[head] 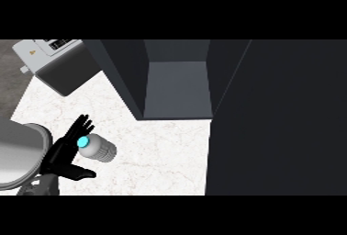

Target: Pick up the bottled water, place it into the cabinet and close the cabinet

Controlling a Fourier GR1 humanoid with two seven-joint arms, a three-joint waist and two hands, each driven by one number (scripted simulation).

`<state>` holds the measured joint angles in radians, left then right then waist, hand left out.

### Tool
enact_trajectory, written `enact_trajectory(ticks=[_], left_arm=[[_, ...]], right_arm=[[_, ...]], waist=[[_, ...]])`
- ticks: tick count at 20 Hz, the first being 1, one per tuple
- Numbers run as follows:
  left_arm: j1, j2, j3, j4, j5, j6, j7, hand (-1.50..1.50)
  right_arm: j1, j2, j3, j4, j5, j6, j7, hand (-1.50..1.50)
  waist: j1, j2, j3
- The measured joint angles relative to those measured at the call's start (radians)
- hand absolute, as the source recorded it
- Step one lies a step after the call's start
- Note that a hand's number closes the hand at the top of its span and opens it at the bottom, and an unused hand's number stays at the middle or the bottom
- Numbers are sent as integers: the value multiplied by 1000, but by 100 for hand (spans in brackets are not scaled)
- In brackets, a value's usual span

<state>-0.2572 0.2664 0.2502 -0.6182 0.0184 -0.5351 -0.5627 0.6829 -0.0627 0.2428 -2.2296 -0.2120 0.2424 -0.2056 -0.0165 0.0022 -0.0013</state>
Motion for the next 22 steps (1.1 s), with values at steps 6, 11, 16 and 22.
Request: enact_trajectory(ticks=[6, 11, 16, 22], left_arm=[[-81, 9, -8, 185, -42, 30, -87, -150], [-133, 5, -8, 282, -53, 37, -125, -150], [-157, 2, 1, 331, -39, 14, -133, -150], [-170, -11, 1, 348, -22, -32, -115, -150]], right_arm=[[34, -5, 29, -44, 13, -7, 4, -150], [-24, -1, 17, -14, 1, -20, 30, -150], [-38, -12, -6, -8, -22, -16, 39, -150], [-43, -1, 14, -4, -13, -27, 46, -150]], waist=[[-4, 1, -1], [-4, 3, -1], [-4, 1, 2], [-3, -1, 6]])
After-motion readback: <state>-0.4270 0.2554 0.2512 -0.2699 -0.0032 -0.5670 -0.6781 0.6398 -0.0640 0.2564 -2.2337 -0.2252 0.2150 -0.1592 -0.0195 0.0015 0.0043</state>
